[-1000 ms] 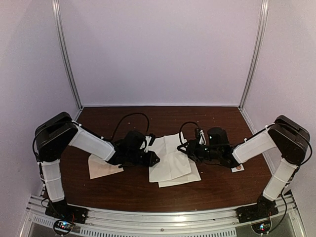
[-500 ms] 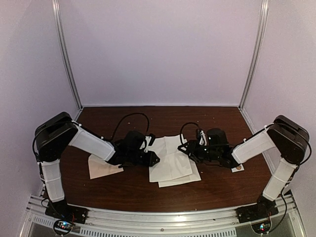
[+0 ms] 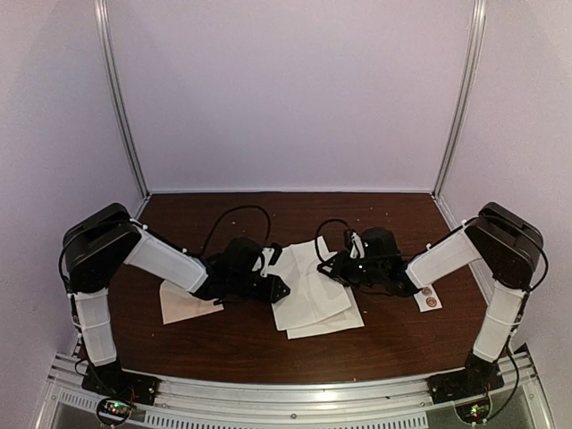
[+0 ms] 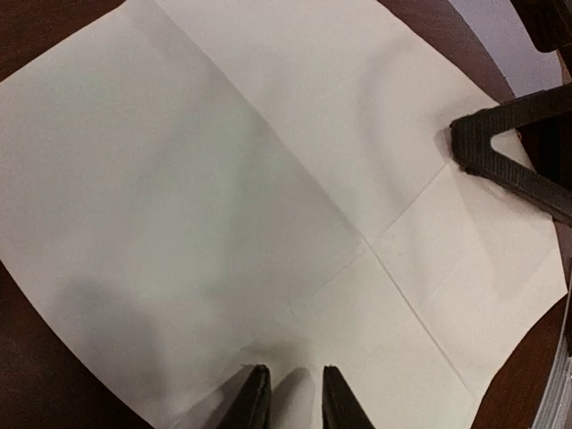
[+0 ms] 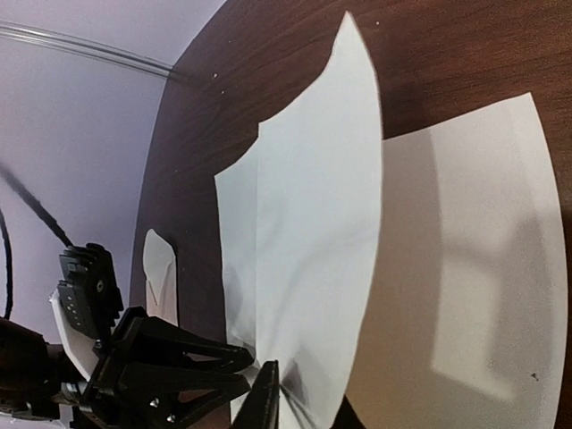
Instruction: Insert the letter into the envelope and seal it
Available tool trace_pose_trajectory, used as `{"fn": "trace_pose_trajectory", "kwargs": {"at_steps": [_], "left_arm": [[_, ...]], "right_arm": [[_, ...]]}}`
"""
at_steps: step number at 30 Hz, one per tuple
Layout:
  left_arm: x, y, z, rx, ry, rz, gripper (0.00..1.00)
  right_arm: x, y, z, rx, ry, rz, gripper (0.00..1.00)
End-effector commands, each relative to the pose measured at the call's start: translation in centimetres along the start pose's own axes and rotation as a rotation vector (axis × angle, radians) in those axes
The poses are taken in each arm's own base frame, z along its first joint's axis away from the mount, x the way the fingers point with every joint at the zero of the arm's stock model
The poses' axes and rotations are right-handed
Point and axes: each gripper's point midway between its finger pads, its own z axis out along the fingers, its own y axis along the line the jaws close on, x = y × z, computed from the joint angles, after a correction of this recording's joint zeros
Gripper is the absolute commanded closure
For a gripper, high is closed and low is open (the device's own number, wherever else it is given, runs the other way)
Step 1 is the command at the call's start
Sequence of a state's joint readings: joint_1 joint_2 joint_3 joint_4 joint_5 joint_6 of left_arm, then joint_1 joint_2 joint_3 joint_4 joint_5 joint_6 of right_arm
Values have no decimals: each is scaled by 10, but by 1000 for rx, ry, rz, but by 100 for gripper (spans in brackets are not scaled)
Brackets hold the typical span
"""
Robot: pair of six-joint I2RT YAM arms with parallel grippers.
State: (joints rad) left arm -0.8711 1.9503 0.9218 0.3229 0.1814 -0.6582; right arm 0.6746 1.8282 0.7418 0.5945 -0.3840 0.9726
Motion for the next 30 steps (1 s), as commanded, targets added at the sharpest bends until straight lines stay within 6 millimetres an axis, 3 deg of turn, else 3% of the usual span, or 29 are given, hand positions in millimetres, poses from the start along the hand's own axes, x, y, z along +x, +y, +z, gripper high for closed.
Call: {"fn": "trace_pose_trajectory", "kwargs": {"at_steps": [1,2,6,10,13,17,20,24,28,30], "left_arm": [[-4,-5,-7,28,-20,28,80],[-8,-6,-10,28,-34,31,80],[-31,-9,-36,-10,-136,62,78],[-66,-20,-81,-54,-253,108,60],[-97,-41,-116,-54,-297,189,44],[-143,-67,-162,-77,-303,339,30],[-182,-89,-198,-81,-334,458,20],[-225,-122,-235,-39,-389,556,15],[-228,-142,-249,43,-458,618,13],[-212,-138,-245,74,-492,646,10]], "right_arm": [[-6,8,3,-9,-14,-39,96],[-8,11,1,-16,-26,-45,100],[-24,26,-21,-64,-114,-78,100],[-41,23,-42,11,-157,-142,100],[-56,23,-61,88,-197,-208,100],[-75,28,-88,176,-240,-279,100],[-86,46,-104,184,-253,-320,100],[-91,79,-120,114,-248,-360,100],[-83,114,-123,-13,-182,-379,100],[-78,130,-123,-66,-149,-396,100]]}}
